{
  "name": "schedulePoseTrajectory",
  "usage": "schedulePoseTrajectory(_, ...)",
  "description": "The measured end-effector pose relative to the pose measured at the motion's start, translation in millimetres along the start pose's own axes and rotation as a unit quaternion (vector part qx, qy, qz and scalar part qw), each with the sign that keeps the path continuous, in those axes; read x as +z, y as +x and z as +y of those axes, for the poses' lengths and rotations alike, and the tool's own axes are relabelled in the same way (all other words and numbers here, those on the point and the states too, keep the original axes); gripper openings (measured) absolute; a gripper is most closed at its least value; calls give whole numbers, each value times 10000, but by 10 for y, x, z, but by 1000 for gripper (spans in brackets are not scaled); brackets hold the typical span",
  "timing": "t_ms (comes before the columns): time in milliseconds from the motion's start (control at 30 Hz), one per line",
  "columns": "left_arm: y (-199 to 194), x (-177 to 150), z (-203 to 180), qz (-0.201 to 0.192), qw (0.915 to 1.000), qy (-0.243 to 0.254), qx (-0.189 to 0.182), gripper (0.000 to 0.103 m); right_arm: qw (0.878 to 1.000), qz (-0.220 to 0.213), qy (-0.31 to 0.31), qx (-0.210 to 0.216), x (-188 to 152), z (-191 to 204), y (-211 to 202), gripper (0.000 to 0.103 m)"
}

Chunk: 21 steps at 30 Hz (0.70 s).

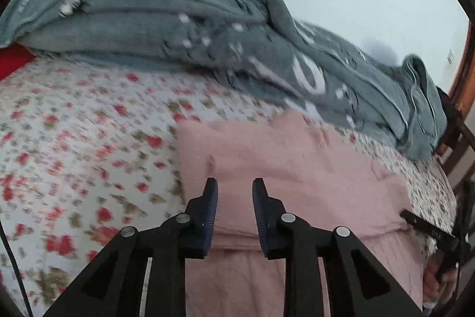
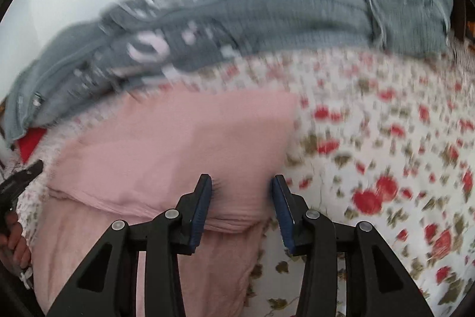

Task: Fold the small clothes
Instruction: 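Grasp the sweater side edge with the left tool, fold it inward, release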

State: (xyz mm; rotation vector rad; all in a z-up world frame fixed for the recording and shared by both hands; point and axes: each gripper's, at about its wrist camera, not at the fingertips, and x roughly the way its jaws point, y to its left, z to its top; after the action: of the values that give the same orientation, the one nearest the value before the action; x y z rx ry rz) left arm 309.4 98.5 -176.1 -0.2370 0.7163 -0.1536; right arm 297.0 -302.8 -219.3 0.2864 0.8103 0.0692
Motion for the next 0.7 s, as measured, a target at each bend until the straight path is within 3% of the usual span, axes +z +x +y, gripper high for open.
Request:
schedulePoseTrajectory(100,236,-76,-21,370,9991,77,209,23,9994,-71,231,235,-10,-105,-36,43)
schedulePoseTrajectory(167,228,-90,-61,305,9990,176,291,24,9991,-87,283,292,-29,-130,-48,43)
schedulePoseTrajectory(233,213,-116,-113,260,9988,299,303,34,9992,-106,272,278,-48,-121,-59,43)
schedulePoseTrajectory(333,239,-138,-219,288,9972,539,433,39,9995,-155,195,184,-66,-68,-80,43)
schedulePoseTrajectory(700,200,-131,-203,252,9978,479,386,40,9989,-392,254,74,-100,-82,-187,39)
